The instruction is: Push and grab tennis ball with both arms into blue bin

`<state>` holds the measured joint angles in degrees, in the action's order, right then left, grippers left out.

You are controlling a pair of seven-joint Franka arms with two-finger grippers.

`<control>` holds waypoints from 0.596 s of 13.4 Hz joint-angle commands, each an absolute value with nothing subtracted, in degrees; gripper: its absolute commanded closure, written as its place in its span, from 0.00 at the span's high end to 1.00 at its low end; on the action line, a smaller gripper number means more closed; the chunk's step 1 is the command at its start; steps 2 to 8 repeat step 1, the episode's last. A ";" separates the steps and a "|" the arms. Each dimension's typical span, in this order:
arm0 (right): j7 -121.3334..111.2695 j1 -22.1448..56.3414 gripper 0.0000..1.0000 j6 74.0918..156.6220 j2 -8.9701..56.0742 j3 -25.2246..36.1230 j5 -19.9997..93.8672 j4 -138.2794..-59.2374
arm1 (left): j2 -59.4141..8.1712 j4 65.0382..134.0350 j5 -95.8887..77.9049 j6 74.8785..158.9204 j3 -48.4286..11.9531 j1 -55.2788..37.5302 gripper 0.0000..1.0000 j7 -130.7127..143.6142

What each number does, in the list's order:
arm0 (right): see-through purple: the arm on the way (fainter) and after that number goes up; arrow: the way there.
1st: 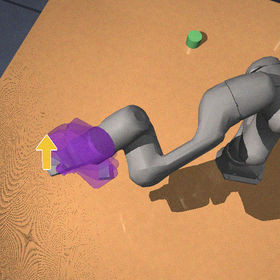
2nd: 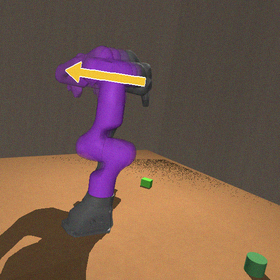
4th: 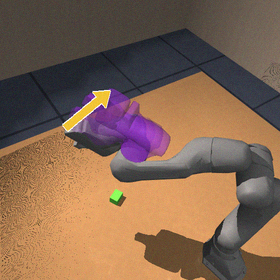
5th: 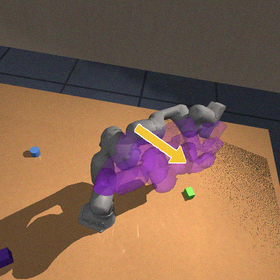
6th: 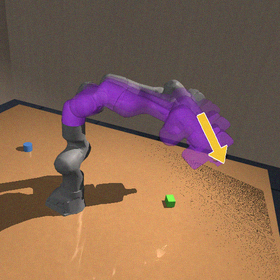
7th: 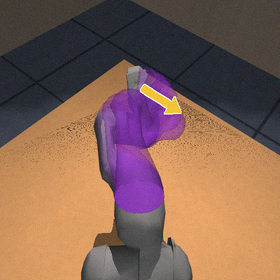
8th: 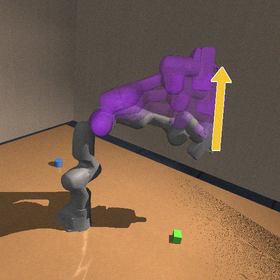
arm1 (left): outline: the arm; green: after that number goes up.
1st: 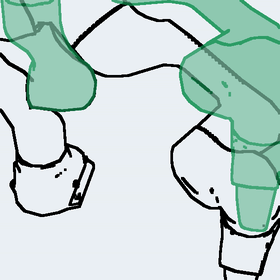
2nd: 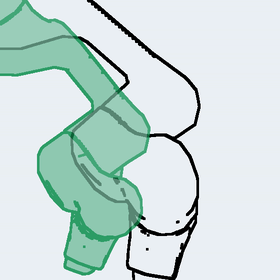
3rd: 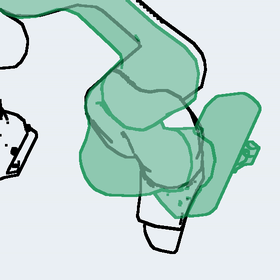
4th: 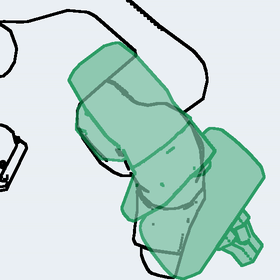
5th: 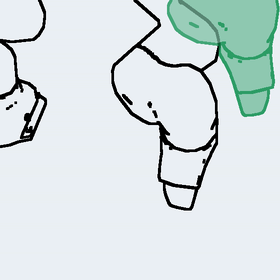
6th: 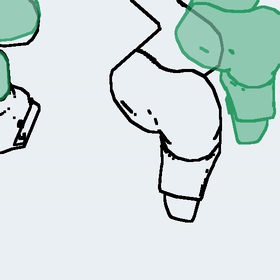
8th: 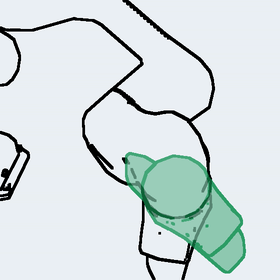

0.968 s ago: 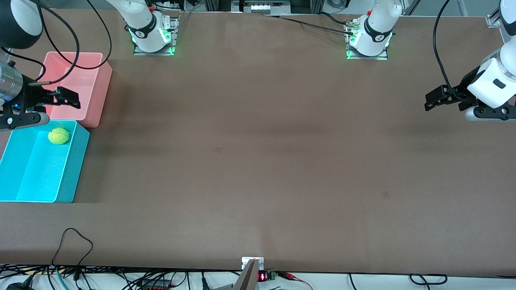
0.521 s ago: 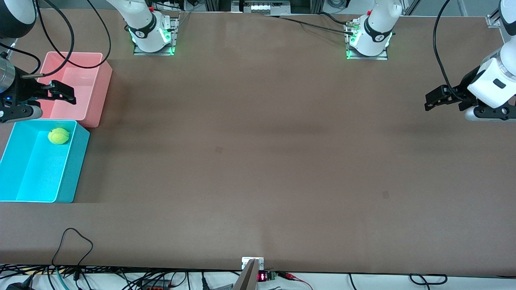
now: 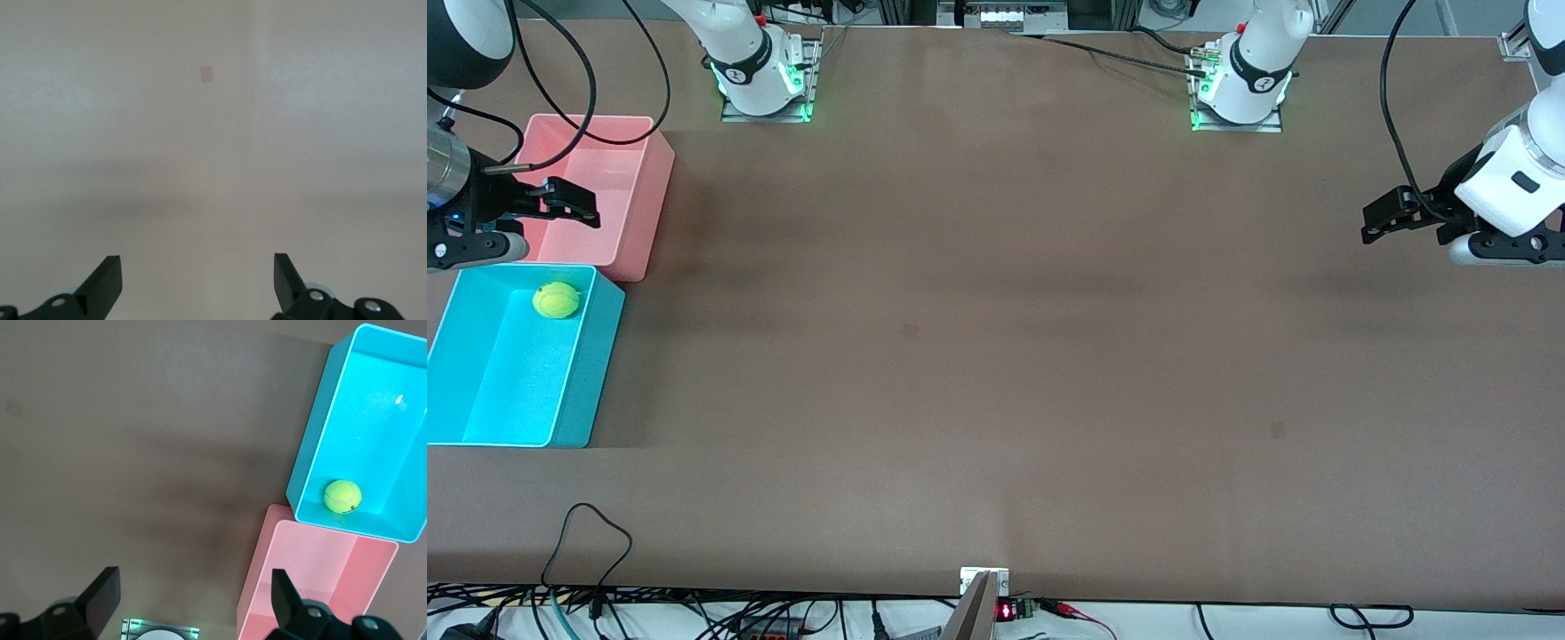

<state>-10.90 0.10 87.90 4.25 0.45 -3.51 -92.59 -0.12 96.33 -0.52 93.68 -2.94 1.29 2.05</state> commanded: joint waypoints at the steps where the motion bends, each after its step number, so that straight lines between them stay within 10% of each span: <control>1: -10.19 -0.09 1.00 88.77 3.34 0.44 -2.64 -93.78 | 1.05 96.68 -0.44 93.43 -3.25 1.76 1.00 1.76; 8: -10.19 -0.09 1.00 88.77 3.34 0.44 -2.64 -93.78 | 1.05 96.68 -0.44 93.43 -3.25 1.76 1.00 1.76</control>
